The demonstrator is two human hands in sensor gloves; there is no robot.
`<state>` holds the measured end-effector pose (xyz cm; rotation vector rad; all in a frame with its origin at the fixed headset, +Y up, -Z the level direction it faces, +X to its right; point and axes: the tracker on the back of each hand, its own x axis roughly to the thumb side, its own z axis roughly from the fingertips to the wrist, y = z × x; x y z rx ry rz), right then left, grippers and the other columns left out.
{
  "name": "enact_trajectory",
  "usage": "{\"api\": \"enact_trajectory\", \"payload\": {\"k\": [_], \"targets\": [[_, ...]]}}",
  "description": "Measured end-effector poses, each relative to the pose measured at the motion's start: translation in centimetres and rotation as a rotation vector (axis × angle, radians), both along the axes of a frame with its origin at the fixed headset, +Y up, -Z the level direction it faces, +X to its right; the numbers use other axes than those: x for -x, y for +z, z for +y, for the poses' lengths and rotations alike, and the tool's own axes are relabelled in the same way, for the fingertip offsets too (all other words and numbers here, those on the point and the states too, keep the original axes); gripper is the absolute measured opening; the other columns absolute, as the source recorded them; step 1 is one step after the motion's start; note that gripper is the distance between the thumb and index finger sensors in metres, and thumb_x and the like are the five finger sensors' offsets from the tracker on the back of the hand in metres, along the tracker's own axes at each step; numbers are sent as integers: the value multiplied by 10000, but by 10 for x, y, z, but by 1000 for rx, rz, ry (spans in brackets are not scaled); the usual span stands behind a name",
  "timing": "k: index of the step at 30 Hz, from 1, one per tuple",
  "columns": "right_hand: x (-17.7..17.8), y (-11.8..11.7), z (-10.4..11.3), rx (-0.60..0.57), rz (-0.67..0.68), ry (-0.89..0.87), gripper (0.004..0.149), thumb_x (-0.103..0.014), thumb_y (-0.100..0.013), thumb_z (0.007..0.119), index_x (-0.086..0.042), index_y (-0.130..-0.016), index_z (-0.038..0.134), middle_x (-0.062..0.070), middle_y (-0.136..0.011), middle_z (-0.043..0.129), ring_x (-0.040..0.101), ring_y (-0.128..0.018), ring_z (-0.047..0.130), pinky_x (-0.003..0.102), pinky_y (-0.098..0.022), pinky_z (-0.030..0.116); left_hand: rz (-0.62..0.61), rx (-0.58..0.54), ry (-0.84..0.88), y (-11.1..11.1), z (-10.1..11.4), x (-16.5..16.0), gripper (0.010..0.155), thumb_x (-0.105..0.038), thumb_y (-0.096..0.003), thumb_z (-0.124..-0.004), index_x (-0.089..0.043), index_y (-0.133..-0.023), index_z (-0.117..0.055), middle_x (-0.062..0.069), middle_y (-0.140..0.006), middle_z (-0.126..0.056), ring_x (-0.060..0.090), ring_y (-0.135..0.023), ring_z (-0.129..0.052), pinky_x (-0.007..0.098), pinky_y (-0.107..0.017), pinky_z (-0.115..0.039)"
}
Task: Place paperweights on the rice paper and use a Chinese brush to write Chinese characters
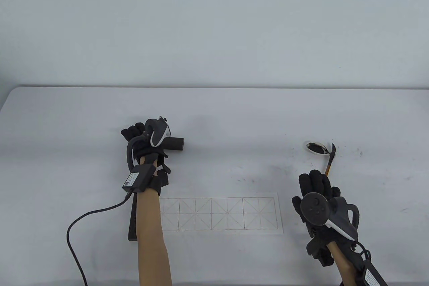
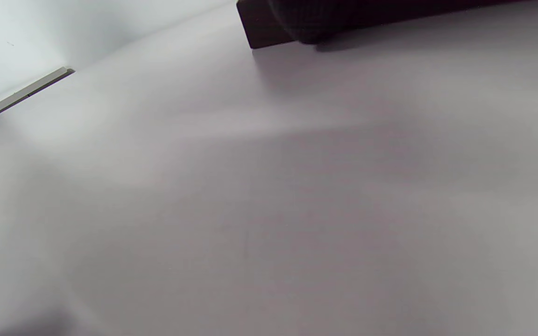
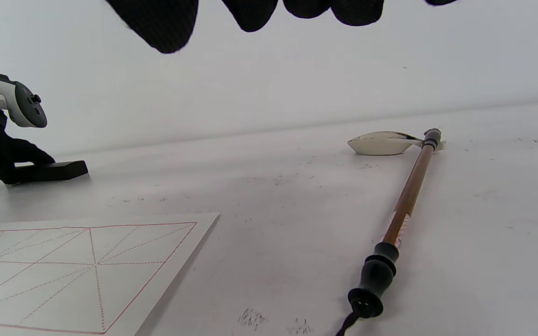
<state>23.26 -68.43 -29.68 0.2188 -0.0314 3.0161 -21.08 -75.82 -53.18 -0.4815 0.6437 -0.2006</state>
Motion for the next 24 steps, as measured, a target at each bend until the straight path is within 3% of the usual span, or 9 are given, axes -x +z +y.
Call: {"api": "enact_trajectory", "payload": {"k": [7, 14, 18, 24], "targets": [[5, 6, 7, -108, 50, 13, 672, -342, -588, 631, -10, -1110, 369, 328, -1132, 256, 552, -1025, 350, 761, -643, 395, -67, -22, -21, 4, 8, 0, 698, -302, -545, -649, -637, -1050, -302, -206, -1256, -51, 114, -1253, -71, 459, -891, 38], [7, 10, 11, -168, 66, 18, 664, -341, -586, 633, -14, -1109, 385, 326, -1134, 273, 548, -1027, 369, 759, -645, 402, -207, -109, -9, 24, 40, 1, 708, -306, -500, -670, -534, -1081, -336, -141, -1264, -248, 187, -1248, -287, 513, -902, -120], [2, 10, 15, -175, 46, 1, 669, -341, -586, 633, -12, -1110, 379, 325, -1134, 269, 548, -1027, 364, 758, -646, 404, -332, -182, 12, 48, 61, -1, 714, -319, -467, -687, -462, -1099, -388, -122, -1210, -454, 221, -1186, -500, 512, -900, -274], [15, 12, 35, -161, 162, -137, 689, -368, -591, 629, -17, -1120, 362, 325, -1140, 268, 547, -1032, 372, 747, -654, 431, -521, -294, 74, 105, 94, -17, 716, -342, -464, -697, -425, -1117, -416, -90, -1188, -522, 251, -1141, -582, 546, -885, -344]]}}
